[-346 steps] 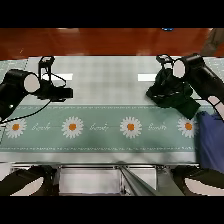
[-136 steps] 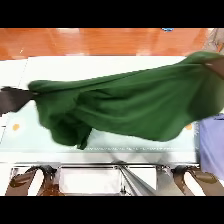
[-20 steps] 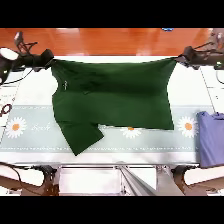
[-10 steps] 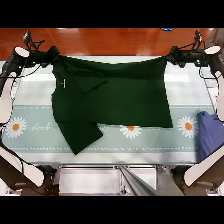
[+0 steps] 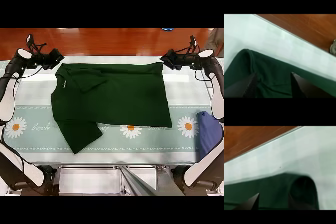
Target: Fold the shirts.
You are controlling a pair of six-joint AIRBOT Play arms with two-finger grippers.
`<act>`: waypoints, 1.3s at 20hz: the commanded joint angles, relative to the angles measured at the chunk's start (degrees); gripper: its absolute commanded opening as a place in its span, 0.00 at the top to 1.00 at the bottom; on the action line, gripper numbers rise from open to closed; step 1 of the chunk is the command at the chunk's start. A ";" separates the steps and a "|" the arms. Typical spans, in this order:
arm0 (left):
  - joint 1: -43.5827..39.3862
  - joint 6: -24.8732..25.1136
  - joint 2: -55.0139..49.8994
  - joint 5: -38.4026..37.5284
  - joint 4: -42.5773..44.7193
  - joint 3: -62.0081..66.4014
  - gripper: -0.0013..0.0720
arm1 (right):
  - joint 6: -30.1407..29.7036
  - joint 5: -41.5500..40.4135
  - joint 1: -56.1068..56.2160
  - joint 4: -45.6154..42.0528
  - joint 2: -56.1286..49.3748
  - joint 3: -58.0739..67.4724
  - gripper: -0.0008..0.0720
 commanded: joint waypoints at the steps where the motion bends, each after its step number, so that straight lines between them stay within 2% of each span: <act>1: 3.28 -0.44 1.73 -14.05 3.15 1.90 0.29 | 0.76 7.72 -2.23 0.11 2.75 0.09 0.42; 3: 7.08 -0.39 5.57 -25.27 6.86 1.03 0.29 | 0.72 18.25 -5.90 -2.05 6.80 0.07 0.42; 5: 9.79 -0.17 12.79 -30.29 10.21 -4.50 0.29 | 0.70 24.48 -9.01 -5.31 12.17 -1.97 0.42; 7: 11.61 -0.17 24.24 -26.77 12.41 -17.81 0.29 | -0.17 24.26 -11.63 -8.46 20.90 -10.45 0.42; 10: 13.90 -0.17 43.41 -15.89 10.93 -45.88 0.29 | -3.41 17.22 -15.28 -9.31 35.41 -33.79 0.42; 13: 16.44 2.80 60.65 -8.59 3.21 -71.21 0.29 | -5.09 11.50 -19.96 -9.31 48.63 -58.25 0.42; 15: 18.82 2.80 66.53 -9.33 -1.25 -80.46 0.29 | -6.62 9.40 -23.08 -9.03 53.96 -67.89 0.42; 18: 20.50 4.94 64.72 -14.27 -2.73 -81.79 0.29 | -7.96 9.07 -24.46 -8.15 56.46 -71.89 0.42; 22: 20.65 7.28 54.49 -16.09 -2.25 -78.77 0.29 | -9.51 9.27 -24.48 -5.77 56.43 -71.89 0.42; 26: 20.65 14.05 44.83 -15.06 -10.23 -76.96 0.29 | -9.51 9.27 -24.46 -5.66 56.43 -71.89 0.42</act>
